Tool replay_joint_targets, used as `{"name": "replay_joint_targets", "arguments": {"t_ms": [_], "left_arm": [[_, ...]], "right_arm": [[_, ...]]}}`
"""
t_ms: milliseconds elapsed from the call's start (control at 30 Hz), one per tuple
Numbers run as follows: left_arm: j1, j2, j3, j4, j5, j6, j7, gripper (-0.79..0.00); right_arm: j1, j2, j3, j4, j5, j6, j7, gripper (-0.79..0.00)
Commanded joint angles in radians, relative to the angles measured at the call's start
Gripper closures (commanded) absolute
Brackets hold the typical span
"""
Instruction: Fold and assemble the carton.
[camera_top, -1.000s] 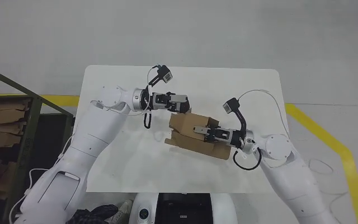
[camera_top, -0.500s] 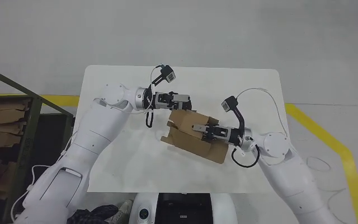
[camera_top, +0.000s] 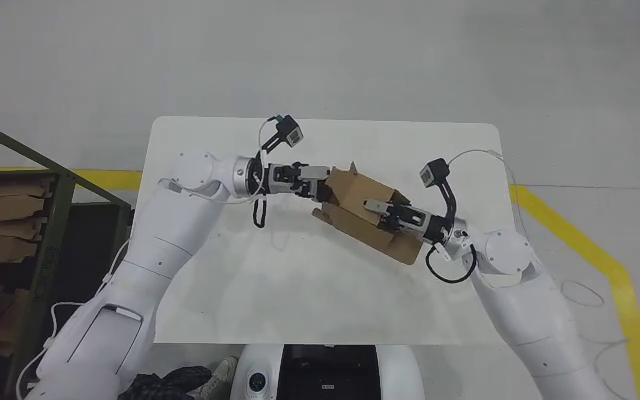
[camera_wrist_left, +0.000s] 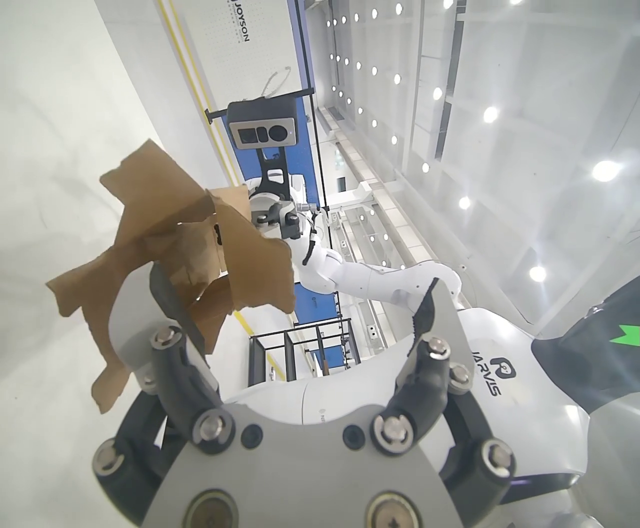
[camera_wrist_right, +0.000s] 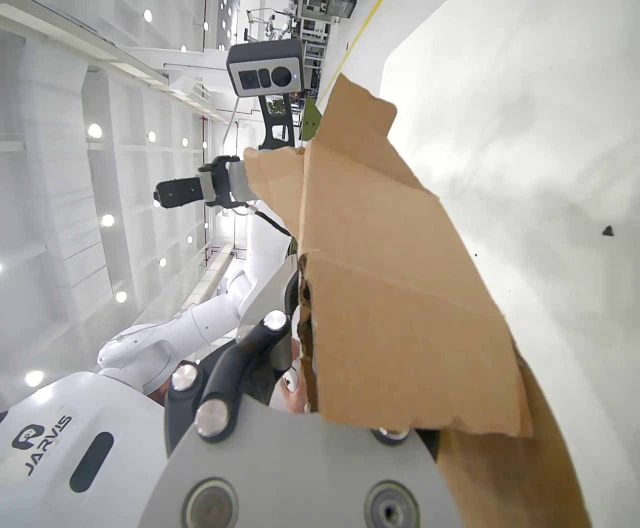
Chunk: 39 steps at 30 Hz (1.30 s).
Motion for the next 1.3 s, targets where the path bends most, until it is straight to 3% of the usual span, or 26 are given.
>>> {"name": "replay_joint_targets", "arguments": {"t_ms": [0, 300, 633, 1267], "left_arm": [[0.002, 0.000, 0.000, -0.003, 0.001, 0.004, -0.001, -0.785], [0.012, 0.001, -0.003, -0.018, -0.010, 0.015, -0.012, -0.785], [0.010, -0.013, 0.046, -0.010, -0.010, 0.025, -0.014, -0.785], [-0.014, -0.021, 0.045, 0.020, -0.016, 0.018, -0.010, -0.785]], "right_arm": [[0.001, 0.000, 0.000, 0.003, -0.004, 0.002, -0.009, 0.000], [0.004, -0.004, 0.004, 0.022, 0.002, 0.016, -0.065, 0.000], [0.030, -0.015, -0.009, 0.020, 0.021, 0.028, -0.135, 0.000], [0.007, -0.023, -0.053, -0.043, 0.009, 0.040, -0.105, 0.000]]}}
